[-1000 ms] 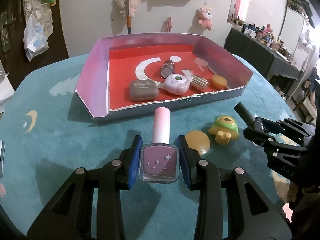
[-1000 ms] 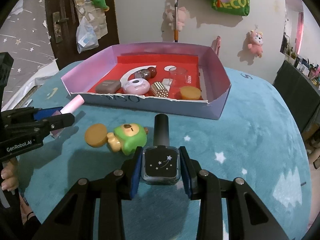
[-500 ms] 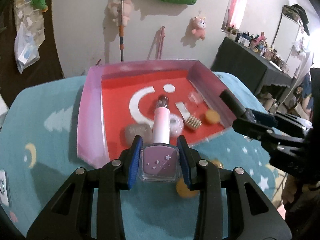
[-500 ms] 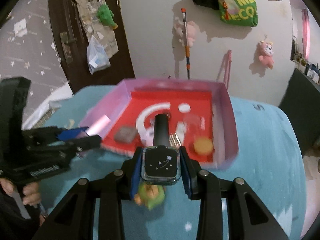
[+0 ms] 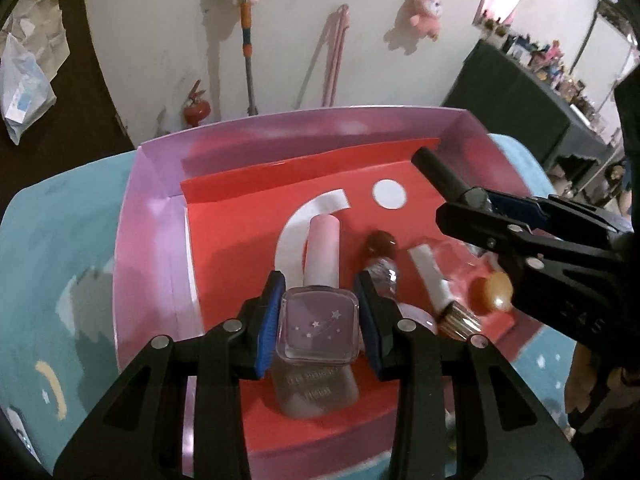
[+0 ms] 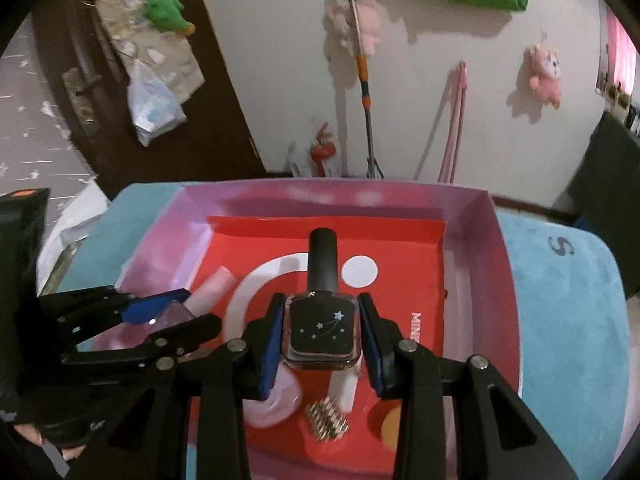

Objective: Organize rigid objects
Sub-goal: 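Carry both nail polish bottles into the red box and lower them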

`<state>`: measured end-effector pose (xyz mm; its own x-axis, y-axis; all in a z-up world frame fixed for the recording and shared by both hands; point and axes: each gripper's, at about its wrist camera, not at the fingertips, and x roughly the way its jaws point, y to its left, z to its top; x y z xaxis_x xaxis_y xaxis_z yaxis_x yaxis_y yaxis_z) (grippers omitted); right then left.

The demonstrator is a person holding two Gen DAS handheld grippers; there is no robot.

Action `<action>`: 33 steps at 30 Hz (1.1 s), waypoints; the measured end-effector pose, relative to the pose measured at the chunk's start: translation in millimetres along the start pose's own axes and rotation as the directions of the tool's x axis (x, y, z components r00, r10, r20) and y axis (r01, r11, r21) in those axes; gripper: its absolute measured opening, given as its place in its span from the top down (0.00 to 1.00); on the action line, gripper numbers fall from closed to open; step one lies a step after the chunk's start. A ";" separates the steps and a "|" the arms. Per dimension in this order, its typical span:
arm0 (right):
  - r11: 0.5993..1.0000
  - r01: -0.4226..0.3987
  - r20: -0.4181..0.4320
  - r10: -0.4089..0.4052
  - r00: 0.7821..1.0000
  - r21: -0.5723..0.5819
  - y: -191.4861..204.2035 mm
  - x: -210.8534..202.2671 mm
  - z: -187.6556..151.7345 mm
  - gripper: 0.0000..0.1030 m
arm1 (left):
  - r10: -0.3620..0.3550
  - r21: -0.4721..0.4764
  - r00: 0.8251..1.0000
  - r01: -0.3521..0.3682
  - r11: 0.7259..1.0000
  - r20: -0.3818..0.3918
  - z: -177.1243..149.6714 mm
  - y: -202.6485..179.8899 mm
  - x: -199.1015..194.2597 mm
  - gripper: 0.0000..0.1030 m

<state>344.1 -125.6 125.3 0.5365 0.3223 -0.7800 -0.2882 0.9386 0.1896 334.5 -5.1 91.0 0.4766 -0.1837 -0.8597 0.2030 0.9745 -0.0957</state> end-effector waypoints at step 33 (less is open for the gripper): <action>0.987 0.145 -0.216 -0.158 0.964 -0.075 -3.6 85.1 20.3 0.63 | 0.133 0.040 0.987 -0.130 0.991 -0.088 27.3 -3.5 63.0 0.67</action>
<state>406.9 -99.1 70.4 0.3910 0.1358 -0.9103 -0.2659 0.9636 0.0296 387.2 -23.7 50.9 0.4227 -0.0406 -0.9054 0.1732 0.9842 0.0367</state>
